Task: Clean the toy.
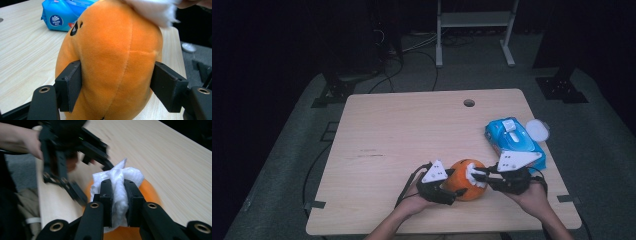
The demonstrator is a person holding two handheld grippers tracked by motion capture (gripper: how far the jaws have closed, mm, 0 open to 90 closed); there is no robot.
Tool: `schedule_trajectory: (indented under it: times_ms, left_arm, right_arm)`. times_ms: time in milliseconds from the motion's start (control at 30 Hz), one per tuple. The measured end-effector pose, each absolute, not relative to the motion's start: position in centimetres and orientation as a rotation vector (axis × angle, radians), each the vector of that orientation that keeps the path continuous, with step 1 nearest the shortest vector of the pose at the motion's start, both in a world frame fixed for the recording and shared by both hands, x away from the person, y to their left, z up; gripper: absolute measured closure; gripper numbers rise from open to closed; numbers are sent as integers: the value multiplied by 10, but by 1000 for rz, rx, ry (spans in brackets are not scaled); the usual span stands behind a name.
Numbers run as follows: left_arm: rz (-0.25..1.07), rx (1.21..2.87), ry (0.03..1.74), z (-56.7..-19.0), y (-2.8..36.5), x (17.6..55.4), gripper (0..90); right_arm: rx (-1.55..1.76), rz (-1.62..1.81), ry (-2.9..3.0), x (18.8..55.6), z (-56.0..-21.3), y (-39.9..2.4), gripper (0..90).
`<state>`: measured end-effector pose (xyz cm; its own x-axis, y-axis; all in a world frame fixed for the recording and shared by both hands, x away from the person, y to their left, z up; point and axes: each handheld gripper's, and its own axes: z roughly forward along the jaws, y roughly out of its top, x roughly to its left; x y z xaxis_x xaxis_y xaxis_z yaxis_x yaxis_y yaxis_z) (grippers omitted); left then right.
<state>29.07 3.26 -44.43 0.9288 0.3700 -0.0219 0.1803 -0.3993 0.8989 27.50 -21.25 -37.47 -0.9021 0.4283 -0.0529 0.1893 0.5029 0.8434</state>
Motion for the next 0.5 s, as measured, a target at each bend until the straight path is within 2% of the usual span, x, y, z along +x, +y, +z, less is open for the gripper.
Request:
schedule_trajectory:
  times_ms: [133, 333, 500]
  left_arm:
    - [242, 2002, 383, -445, 33, 289, 296]
    - [227, 1989, 376, -446, 37, 291, 289]
    - [228, 1922, 364, -449, 40, 293, 165]
  right_arm:
    - [435, 1294, 2498, 269, -374, -193, 776]
    - [581, 1303, 2423, 284, -375, -222, 776]
    - [660, 1327, 2418, 288, -384, -241, 776]
